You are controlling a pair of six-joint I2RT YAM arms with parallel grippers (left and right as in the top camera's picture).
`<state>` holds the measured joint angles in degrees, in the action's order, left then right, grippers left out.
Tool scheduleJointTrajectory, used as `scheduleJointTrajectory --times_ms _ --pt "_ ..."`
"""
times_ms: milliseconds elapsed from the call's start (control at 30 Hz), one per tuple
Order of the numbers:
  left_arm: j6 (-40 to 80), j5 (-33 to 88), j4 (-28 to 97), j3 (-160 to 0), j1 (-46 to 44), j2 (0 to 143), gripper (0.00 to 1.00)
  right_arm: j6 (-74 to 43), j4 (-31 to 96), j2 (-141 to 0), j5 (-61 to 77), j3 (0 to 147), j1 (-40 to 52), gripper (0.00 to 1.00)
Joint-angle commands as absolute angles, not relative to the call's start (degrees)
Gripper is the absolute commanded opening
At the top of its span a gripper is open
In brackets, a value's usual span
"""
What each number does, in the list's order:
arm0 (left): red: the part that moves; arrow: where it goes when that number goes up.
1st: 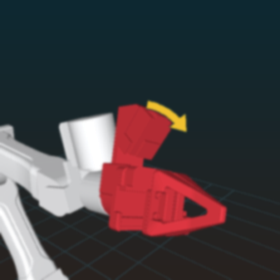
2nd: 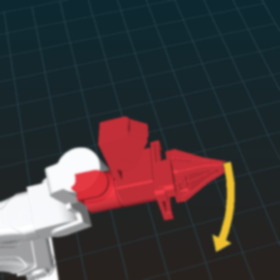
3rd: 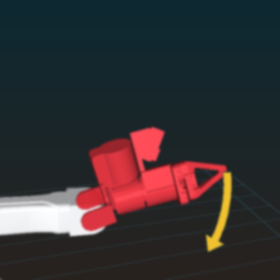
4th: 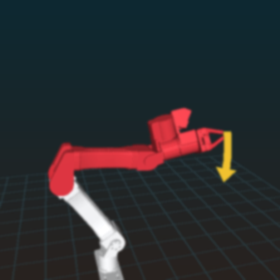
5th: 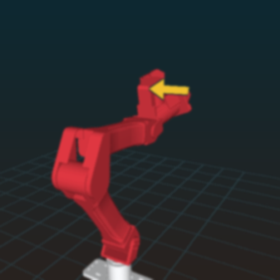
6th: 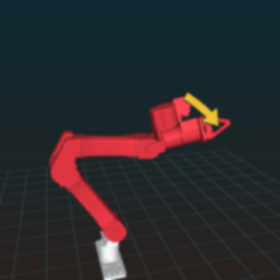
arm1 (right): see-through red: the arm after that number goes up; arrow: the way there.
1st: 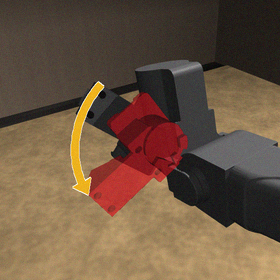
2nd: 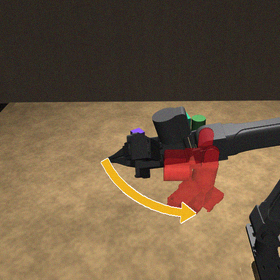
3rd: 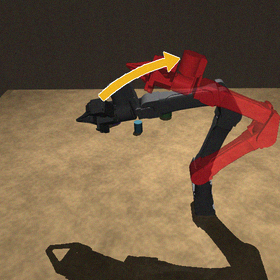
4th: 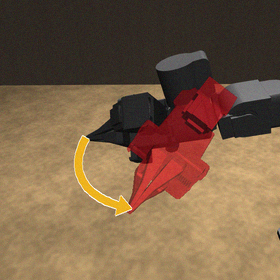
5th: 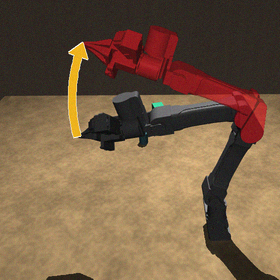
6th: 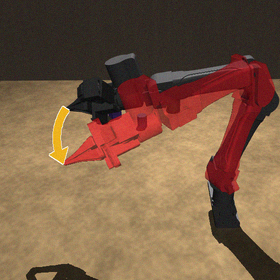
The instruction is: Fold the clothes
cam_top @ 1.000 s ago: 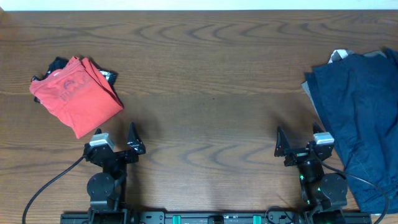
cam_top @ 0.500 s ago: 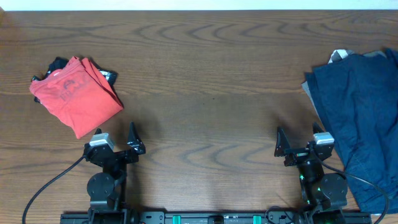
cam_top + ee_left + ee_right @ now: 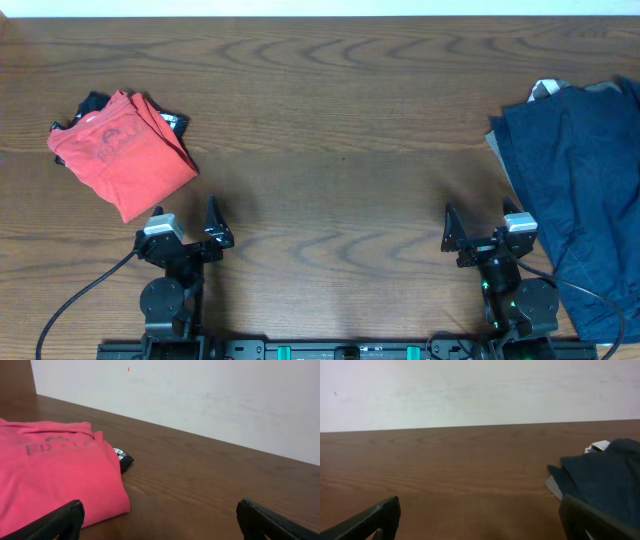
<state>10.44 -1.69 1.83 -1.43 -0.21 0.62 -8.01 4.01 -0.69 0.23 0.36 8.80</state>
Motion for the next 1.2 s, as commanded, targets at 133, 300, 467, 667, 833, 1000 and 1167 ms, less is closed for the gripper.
scheduleJointTrajectory --times_ms 133,300,467,667,833,1000,1167 --pt "12.08 -0.25 4.49 -0.45 0.05 0.32 0.98 -9.37 5.30 -0.69 0.38 0.82 8.47 0.99" --pt "12.10 1.10 9.28 -4.34 0.03 2.92 0.98 -9.34 13.43 -4.10 -5.50 6.15 8.47 0.99" --pt "12.10 1.13 16.19 -12.91 0.03 9.96 0.98 -7.60 20.29 -14.57 -13.54 15.66 8.08 0.99" --pt "12.08 1.06 25.91 -25.15 0.05 23.90 0.98 -7.55 25.63 -34.41 -15.25 27.88 4.36 0.99" --pt "12.08 1.10 30.22 -32.47 0.05 34.33 0.98 -6.52 29.80 -52.47 -14.59 37.89 -1.19 0.99" --pt "12.10 1.08 30.74 -34.76 0.05 39.79 0.98 -3.31 23.64 -64.88 -17.93 40.38 -4.58 0.93" --pt "12.10 1.06 30.83 -34.74 0.05 41.19 0.98 -3.38 20.32 -76.49 -27.29 40.38 -9.72 0.88"
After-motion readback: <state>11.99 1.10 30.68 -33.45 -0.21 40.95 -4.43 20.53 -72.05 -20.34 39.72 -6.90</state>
